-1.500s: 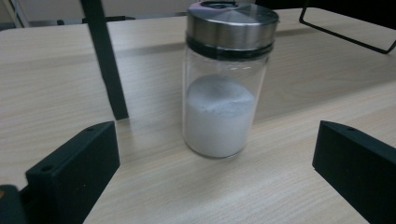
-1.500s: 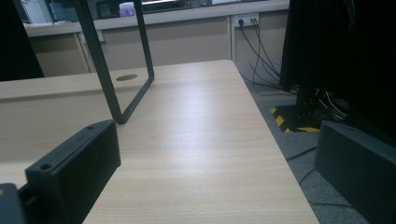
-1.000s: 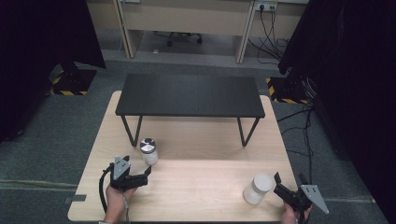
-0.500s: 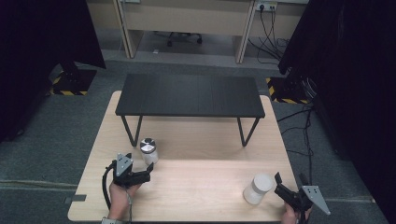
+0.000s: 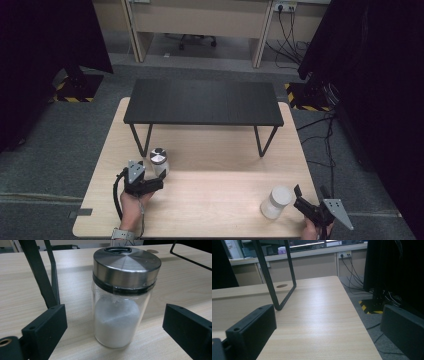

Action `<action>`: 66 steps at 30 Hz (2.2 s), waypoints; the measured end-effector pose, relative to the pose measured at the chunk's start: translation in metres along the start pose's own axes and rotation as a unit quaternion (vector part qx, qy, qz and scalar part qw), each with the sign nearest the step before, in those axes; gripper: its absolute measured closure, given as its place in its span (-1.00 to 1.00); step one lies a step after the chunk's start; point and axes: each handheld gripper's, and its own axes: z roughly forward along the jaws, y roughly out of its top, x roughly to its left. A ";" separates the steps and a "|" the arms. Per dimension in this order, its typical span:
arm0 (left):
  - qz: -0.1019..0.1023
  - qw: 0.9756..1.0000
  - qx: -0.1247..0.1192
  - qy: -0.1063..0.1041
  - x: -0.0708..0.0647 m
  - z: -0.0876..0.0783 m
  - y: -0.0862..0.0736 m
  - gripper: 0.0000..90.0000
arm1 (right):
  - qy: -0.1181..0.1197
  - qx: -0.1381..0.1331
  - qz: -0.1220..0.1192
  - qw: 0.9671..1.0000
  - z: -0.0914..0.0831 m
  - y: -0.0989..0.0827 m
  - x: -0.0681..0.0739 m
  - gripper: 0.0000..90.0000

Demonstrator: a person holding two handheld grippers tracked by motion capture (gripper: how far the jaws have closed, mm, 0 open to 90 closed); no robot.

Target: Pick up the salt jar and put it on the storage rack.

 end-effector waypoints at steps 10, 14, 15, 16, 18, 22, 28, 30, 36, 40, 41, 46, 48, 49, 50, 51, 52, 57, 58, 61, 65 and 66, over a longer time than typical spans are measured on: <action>0.002 1.000 0.001 -0.001 -0.002 0.010 0.006 -0.83 | 0.000 0.001 -0.001 1.000 0.000 0.000 0.000 -0.98; 0.005 1.000 0.001 -0.003 -0.004 0.014 0.009 -0.82 | 0.000 0.000 -0.001 1.000 0.000 0.000 0.000 -0.98; 0.004 1.000 0.002 -0.003 -0.004 0.015 0.009 -0.82 | 0.000 -0.001 -0.001 1.000 0.000 0.000 0.000 -0.98; 0.004 1.000 0.002 -0.003 -0.004 0.015 0.009 -0.82 | 0.000 -0.001 -0.001 1.000 0.000 0.000 0.000 -0.98; 0.006 1.000 0.004 0.001 -0.007 0.018 0.011 -0.81 | 0.000 -0.001 0.000 1.000 0.000 0.000 0.000 -0.98; 0.007 1.000 0.008 0.004 -0.009 0.022 0.014 -0.76 | -0.003 0.004 -0.001 1.000 0.001 0.001 0.001 -0.98; 0.002 1.000 0.010 0.005 -0.011 0.026 0.016 -0.76 | -0.005 0.015 -0.010 1.000 0.003 0.005 0.003 -0.98; 0.006 1.000 0.011 0.007 -0.011 0.026 0.017 -0.72 | -0.005 0.014 -0.009 1.000 0.003 0.004 0.003 -0.98; 0.008 1.000 0.013 0.007 -0.010 0.028 0.019 -0.59 | -0.005 0.015 -0.010 1.000 0.003 0.005 0.003 -0.98; 0.005 1.000 0.011 0.007 -0.009 0.029 0.018 -0.57 | -0.005 0.017 -0.011 1.000 0.003 0.005 0.003 -0.98; 0.005 1.000 0.011 0.007 -0.009 0.029 0.018 -0.56 | -0.004 0.018 -0.012 1.000 0.003 0.005 0.003 -0.98; 0.009 1.000 0.007 0.007 -0.009 0.029 0.018 -0.48 | -0.004 0.019 -0.012 1.000 0.003 0.006 0.003 -0.98; 0.009 1.000 0.006 0.005 -0.008 0.029 0.018 -0.44 | -0.004 0.019 -0.011 1.000 0.003 0.006 0.003 -0.98; 0.009 1.000 0.004 0.004 -0.008 0.028 0.018 -0.43 | -0.004 0.019 -0.011 1.000 0.003 0.006 0.003 -0.98; 0.010 1.000 0.004 0.003 -0.008 0.028 0.019 -0.40 | -0.004 0.019 -0.011 1.000 0.003 0.006 0.003 -0.98; 0.012 1.000 0.003 0.004 -0.008 0.028 0.019 -0.37 | -0.004 0.019 -0.011 1.000 0.003 0.006 0.003 -0.98; 0.012 1.000 0.003 0.004 -0.008 0.028 0.019 -0.36 | -0.004 0.019 -0.012 1.000 0.003 0.006 0.003 -0.98; 0.015 1.000 0.001 0.002 -0.007 0.028 0.018 -0.32 | -0.004 0.020 -0.012 1.000 0.003 0.006 0.003 -0.98; 0.016 1.000 0.000 0.002 -0.007 0.028 0.018 -0.32 | -0.004 0.019 -0.012 1.000 0.003 0.006 0.003 -0.98; 0.020 1.000 -0.002 0.002 -0.007 0.028 0.017 -0.31 | -0.004 0.019 -0.012 1.000 0.003 0.006 0.003 -0.98; 0.021 1.000 -0.002 0.000 -0.006 0.028 0.017 -0.31 | -0.004 0.019 -0.013 1.000 0.003 0.006 0.003 -0.98; 0.022 1.000 -0.002 0.000 -0.006 0.027 0.017 -0.31 | -0.004 0.019 -0.013 1.000 0.003 0.006 0.003 -0.98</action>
